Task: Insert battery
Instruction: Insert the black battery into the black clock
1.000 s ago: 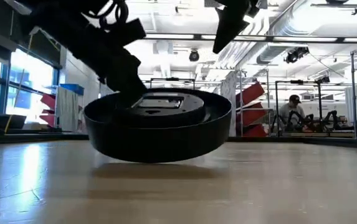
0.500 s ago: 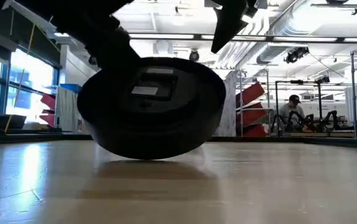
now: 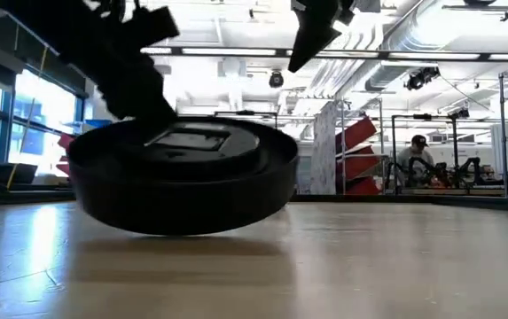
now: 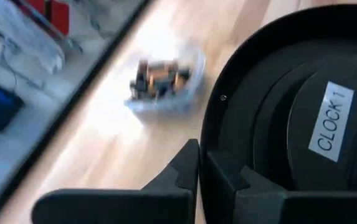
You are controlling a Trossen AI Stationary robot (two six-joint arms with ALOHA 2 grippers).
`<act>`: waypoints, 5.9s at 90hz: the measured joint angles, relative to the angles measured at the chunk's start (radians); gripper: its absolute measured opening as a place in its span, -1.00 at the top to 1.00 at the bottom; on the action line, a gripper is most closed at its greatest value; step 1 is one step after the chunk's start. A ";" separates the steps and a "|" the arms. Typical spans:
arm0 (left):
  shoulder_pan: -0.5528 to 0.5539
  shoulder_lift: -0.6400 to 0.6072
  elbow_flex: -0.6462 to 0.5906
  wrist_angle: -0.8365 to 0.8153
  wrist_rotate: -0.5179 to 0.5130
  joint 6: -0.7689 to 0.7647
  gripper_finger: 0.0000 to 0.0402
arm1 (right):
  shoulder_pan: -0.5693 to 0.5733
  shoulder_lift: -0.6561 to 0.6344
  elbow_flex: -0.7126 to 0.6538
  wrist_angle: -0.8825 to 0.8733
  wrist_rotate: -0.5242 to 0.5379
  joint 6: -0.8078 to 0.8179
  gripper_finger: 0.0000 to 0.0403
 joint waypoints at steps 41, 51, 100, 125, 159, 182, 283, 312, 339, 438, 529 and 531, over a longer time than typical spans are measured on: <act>0.075 0.006 -0.159 0.033 0.164 -0.340 1.00 | -0.186 0.137 0.000 0.165 -0.293 -0.138 1.00; 0.099 0.006 -0.201 0.131 0.182 -0.337 1.00 | -0.259 0.139 0.000 0.190 -0.402 -0.117 1.00; 0.201 0.006 -0.261 0.330 0.247 -0.176 0.95 | -0.430 0.239 0.000 0.240 -0.584 0.064 0.60; 0.202 0.000 -0.260 0.350 0.317 -0.117 0.43 | -0.441 0.296 0.000 0.248 -0.581 0.200 0.60; 0.244 -0.290 -0.261 0.218 0.489 0.087 -0.05 | -0.460 0.321 0.000 0.225 -0.555 0.302 0.74; 0.290 -0.474 -0.261 0.199 0.451 0.144 -0.06 | -0.467 0.328 0.000 0.220 -0.562 0.304 0.74; 0.359 -0.474 -0.260 0.255 0.461 0.212 -0.06 | -0.472 0.387 0.054 0.078 -0.585 0.284 0.47; 0.359 -0.474 -0.260 0.249 0.462 0.211 -0.06 | -0.472 0.403 0.055 0.084 -0.590 0.244 0.56; 0.359 -0.474 -0.260 0.212 0.517 0.221 -0.06 | -0.447 0.400 0.079 0.075 -0.566 0.080 0.93; 0.258 -0.337 -0.261 -0.046 0.705 0.021 -0.06 | -0.112 0.481 0.315 0.108 -0.611 -0.345 0.98; 0.213 -0.338 -0.261 -0.064 0.684 -0.026 -0.06 | -0.120 0.497 0.354 0.081 -0.617 -0.286 0.64; 0.213 -0.338 -0.261 -0.064 0.684 -0.026 -0.06 | -0.120 0.497 0.361 0.072 -0.617 -0.291 0.64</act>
